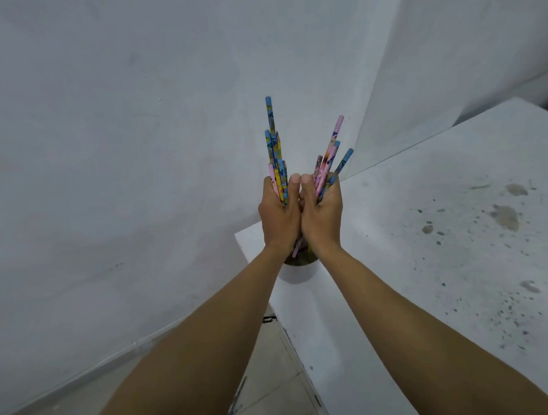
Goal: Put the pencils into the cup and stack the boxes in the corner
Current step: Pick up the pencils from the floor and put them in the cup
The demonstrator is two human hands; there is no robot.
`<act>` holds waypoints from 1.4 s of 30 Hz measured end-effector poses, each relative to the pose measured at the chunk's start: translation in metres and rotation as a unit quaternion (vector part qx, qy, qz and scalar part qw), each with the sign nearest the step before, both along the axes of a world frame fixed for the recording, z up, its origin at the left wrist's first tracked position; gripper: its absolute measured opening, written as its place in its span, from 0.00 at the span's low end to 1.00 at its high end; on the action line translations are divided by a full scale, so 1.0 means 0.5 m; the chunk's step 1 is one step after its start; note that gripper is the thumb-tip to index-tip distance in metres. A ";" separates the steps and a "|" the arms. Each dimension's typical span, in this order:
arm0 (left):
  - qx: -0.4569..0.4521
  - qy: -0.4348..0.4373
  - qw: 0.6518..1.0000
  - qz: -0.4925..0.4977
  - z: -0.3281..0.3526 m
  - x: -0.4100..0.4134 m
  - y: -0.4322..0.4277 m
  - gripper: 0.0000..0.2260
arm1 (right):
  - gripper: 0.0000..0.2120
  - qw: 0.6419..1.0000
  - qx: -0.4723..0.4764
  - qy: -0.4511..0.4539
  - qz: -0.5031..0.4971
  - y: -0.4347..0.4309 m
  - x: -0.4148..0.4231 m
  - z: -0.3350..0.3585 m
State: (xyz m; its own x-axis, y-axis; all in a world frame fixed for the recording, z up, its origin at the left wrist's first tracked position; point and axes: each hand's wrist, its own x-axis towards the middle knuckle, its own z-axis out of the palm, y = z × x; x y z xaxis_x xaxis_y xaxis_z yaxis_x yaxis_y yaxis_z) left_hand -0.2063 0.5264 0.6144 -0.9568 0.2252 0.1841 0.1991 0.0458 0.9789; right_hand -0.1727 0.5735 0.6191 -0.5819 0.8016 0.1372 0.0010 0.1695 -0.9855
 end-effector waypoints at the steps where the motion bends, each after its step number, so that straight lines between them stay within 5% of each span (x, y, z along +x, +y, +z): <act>1: -0.003 -0.007 1.000 -0.001 -0.012 0.007 -0.002 0.13 | 0.16 1.000 -0.001 -0.006 0.006 0.000 0.005 -0.014; 9: -0.036 -0.037 0.999 -0.016 -0.058 0.021 -0.012 0.12 | 0.11 0.998 -0.006 -0.038 0.059 0.005 0.032 -0.062; 28: -0.131 0.025 0.991 -0.028 -0.013 0.033 -0.077 0.11 | 0.17 0.987 0.043 -0.098 0.116 0.027 0.068 -0.028; 42: -0.171 0.128 0.975 -0.053 0.056 0.194 -0.345 0.07 | 0.13 0.972 0.155 -0.046 0.168 -0.228 0.209 0.034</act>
